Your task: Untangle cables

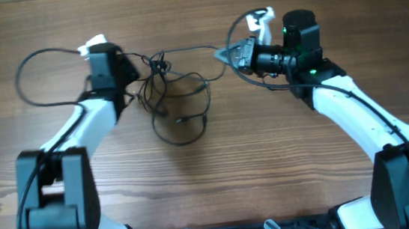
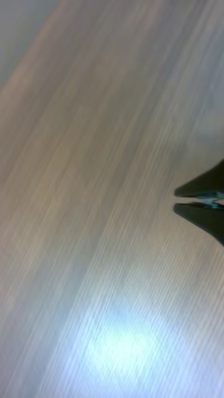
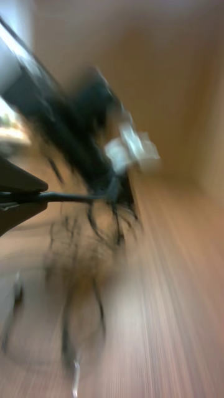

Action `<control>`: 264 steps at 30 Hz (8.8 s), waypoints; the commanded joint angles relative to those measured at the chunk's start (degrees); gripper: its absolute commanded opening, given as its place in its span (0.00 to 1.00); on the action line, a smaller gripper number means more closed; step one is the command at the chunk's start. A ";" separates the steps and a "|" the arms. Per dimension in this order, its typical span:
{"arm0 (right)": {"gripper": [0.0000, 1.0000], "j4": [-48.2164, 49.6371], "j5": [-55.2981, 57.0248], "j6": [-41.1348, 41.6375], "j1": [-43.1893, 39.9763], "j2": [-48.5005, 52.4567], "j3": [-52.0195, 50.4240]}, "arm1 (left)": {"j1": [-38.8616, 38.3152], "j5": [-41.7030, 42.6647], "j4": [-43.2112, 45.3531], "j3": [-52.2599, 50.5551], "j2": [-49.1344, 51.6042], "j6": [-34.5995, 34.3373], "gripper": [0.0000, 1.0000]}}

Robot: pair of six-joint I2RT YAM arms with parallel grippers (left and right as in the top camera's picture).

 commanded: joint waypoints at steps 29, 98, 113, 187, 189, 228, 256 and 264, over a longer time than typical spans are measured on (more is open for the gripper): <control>0.99 -42.23 22.16 -22.25 -39.21 -10.99 7.04 | 28.30 33.29 -29.14 -0.04 -17.51 -9.88 1.00; 0.05 -40.68 23.21 -29.68 14.86 -34.60 2.56 | -3.69 49.66 -21.03 -0.04 -7.41 -10.82 1.00; 0.05 -34.91 5.86 -35.98 14.86 -34.16 2.56 | -18.71 47.43 -14.01 -0.04 -7.34 -25.38 0.55; 0.95 -62.86 20.11 -9.86 3.58 -16.96 8.02 | -1.05 44.68 -16.31 -0.02 -9.14 2.82 0.12; 0.99 -60.74 15.91 -15.34 3.58 -12.85 8.02 | -0.94 38.60 -20.44 -0.02 -9.14 2.78 0.14; 0.05 -15.61 9.79 -10.60 27.12 21.90 8.00 | -0.94 14.67 -46.01 -0.42 -9.03 -12.55 0.27; 0.05 -7.96 27.06 -12.15 21.11 -5.73 7.98 | -7.04 54.58 -18.08 -14.62 -29.46 3.78 0.04; 0.05 -5.88 26.34 -16.50 15.39 -16.48 10.67 | -9.05 15.06 -34.47 -15.78 -30.38 -7.06 0.04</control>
